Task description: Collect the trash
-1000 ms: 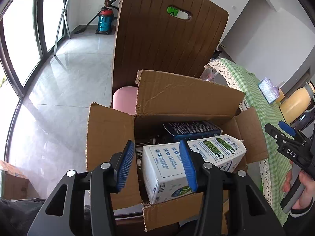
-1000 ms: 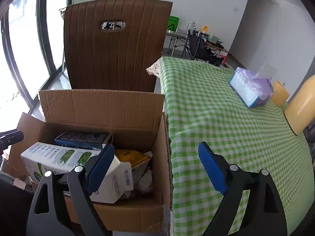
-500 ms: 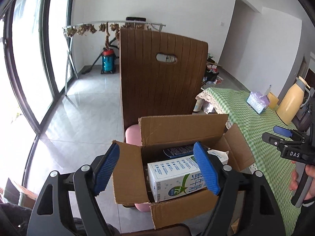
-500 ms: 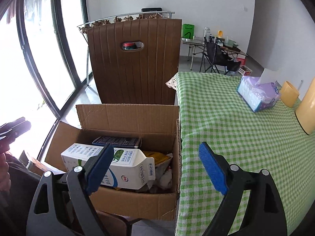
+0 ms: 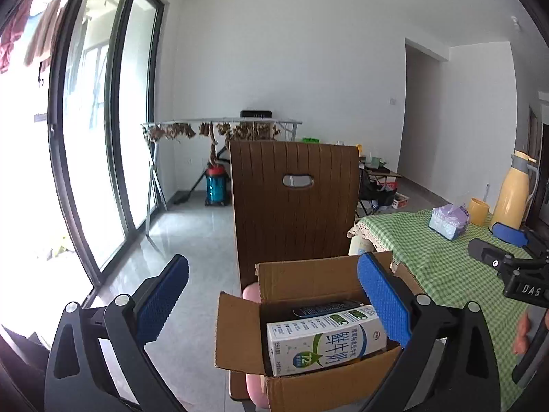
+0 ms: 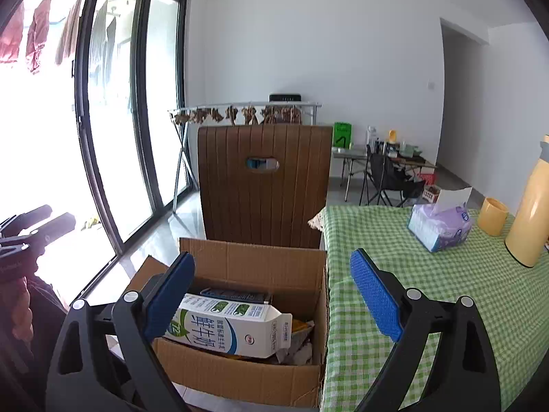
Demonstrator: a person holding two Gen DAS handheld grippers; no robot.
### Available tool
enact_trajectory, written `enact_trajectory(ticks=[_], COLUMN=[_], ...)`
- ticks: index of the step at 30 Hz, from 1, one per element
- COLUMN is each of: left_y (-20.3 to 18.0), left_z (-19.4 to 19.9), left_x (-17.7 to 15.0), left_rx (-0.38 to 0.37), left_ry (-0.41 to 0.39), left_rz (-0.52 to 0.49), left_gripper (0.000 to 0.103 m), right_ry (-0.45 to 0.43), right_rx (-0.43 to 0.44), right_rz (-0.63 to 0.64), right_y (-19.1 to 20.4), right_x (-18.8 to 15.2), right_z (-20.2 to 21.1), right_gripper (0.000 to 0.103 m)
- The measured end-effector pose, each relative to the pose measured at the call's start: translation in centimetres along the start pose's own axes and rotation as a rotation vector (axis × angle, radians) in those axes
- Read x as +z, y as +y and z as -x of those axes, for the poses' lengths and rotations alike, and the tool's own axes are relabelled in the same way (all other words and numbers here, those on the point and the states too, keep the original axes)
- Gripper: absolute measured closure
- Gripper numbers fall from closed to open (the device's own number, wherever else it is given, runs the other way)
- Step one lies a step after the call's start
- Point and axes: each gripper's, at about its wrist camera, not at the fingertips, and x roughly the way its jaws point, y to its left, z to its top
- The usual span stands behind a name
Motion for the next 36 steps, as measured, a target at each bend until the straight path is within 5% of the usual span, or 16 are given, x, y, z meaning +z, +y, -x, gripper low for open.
enact_trajectory(ticks=[14,29,36], left_y=[-5.4,-24.1,-30.7], left_z=[2.8,4.7,6.6], left_x=[-0.2,-0.6,-2.4], left_rx=[-0.128,-0.539,-0.683], left_ry=[-0.06,-0.073,-0.034], left_rz=[-0.061,-0.162,-0.212], left_gripper=[0.007,0.007,0.007], right_ry=[-0.074,-0.064,-0.085], right_rx=[-0.219,-0.734,-0.88], right_rz=[-0.111,-0.317,-0.389], right_y=[-6.1,-19.0,-20.7], right_x=[-1.2,-9.1,-11.8], right_z=[6.3,24.5,31.8], right_gripper=[0.012,0.012,0.012])
